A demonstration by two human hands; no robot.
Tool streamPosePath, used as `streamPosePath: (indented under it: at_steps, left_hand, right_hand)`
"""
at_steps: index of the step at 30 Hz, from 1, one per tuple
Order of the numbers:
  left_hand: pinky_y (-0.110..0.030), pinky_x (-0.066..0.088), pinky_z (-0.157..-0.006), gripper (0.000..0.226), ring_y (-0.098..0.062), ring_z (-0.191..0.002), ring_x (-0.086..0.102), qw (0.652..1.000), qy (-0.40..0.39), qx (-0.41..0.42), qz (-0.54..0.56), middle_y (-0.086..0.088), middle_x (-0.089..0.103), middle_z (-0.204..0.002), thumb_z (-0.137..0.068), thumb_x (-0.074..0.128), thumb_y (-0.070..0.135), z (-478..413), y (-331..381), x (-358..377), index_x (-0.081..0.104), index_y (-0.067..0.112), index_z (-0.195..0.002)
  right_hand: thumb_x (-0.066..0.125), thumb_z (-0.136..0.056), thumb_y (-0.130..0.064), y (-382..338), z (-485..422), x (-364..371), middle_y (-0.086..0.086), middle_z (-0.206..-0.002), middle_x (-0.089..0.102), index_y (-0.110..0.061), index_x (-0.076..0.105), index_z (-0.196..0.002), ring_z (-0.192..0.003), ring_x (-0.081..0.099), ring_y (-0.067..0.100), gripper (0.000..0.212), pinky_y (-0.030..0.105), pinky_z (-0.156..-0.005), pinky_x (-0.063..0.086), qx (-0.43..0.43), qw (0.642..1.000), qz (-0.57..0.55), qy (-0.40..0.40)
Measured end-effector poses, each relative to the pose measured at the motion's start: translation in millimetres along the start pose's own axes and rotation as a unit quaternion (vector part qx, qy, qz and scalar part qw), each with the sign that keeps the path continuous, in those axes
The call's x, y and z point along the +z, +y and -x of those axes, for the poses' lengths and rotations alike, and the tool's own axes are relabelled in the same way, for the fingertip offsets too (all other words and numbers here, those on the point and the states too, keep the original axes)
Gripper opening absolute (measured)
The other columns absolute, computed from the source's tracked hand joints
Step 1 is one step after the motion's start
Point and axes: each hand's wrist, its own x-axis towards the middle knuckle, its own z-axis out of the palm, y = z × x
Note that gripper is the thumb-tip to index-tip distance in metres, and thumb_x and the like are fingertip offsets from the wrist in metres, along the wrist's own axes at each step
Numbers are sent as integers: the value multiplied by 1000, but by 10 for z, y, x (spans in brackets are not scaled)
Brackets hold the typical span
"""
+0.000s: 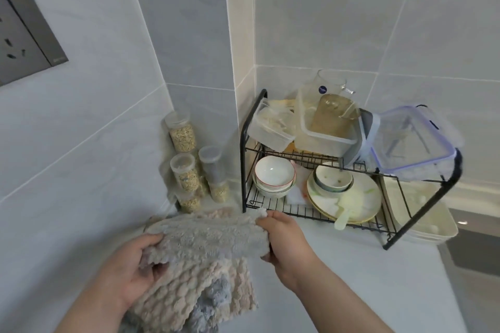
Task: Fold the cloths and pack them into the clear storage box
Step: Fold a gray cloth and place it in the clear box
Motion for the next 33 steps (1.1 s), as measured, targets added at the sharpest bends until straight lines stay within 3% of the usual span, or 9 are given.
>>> streamPosePath:
  at_steps: [4,7,10,19,21,24,28,31,33]
  left_hand:
    - [-13,30,-29,22,-14,-45,38,998,-1,38,-41,-8,49,-76,-83,57,-3,207,-40,346,61,17,-94]
    - [-14,31,-30,27,-14,-41,38,995,-47,21,-84,-9,52,-81,-71,66,1,395,-184,646,67,11,-96]
    - [-14,34,-28,16,-14,-35,48,986,-81,2,-147,-14,56,-79,-81,60,-3,515,-436,1028,66,7,-93]
    - [-15,33,-32,36,-16,-52,47,937,-125,90,-315,-13,58,-86,-88,55,-7,678,-1048,1941,61,19,-112]
    - [-20,32,-39,40,-16,-51,40,918,-116,124,-357,-10,56,-69,-86,57,-4,710,-1214,1888,60,20,-118]
    - [-24,34,-49,48,-22,-53,48,870,-99,170,-453,-14,65,-90,-77,64,4,733,-1642,1723,60,17,-123]
    - [-23,40,-92,68,-23,-125,50,741,-66,165,-648,-10,50,-139,-70,56,37,506,-2332,1372,50,23,-136]
    - [-24,35,-96,70,-19,-129,43,647,-92,158,-740,-1,39,-142,-78,39,56,131,-2711,1079,32,37,-145]
    - [-26,37,-90,49,-17,-118,45,605,-83,203,-765,5,41,-126,-84,36,59,169,-2728,1100,44,41,-129]
  right_hand:
    - [47,-91,-4,-181,460,-465,13,-68,48,-10,55,-86,-51,41,22,11,23,-45,24,-17,999,-40,16]
    - [45,-91,-1,-229,778,-909,5,-54,50,-10,58,-81,-39,41,14,19,16,-36,24,-8,997,-63,46]
    - [51,-88,-6,-178,992,-1357,7,-72,57,-10,66,-92,-52,46,15,16,17,-35,33,19,992,-89,89]
    - [55,-87,-8,-173,1412,-2273,1,-66,62,-13,68,-87,-45,51,10,15,15,-34,37,26,972,-149,180]
    - [53,-87,-9,-19,1446,-2426,0,-69,60,-15,73,-91,-46,51,9,22,16,-35,34,20,975,-138,171]
    - [56,-79,-9,463,1381,-2617,2,-61,44,-15,72,-85,-43,37,13,18,17,-40,24,57,974,-114,187]
    - [55,-81,2,1090,1333,-2723,6,-49,45,-2,63,-88,-35,39,19,12,17,-37,28,128,971,-51,196]
    - [58,-83,-23,1447,1236,-2825,8,-92,72,-12,67,-98,-75,68,18,20,28,-67,57,133,954,162,215]
    - [52,-88,-42,1579,1192,-2937,5,-113,65,-21,59,-110,-103,64,20,31,26,-87,50,130,889,374,232]
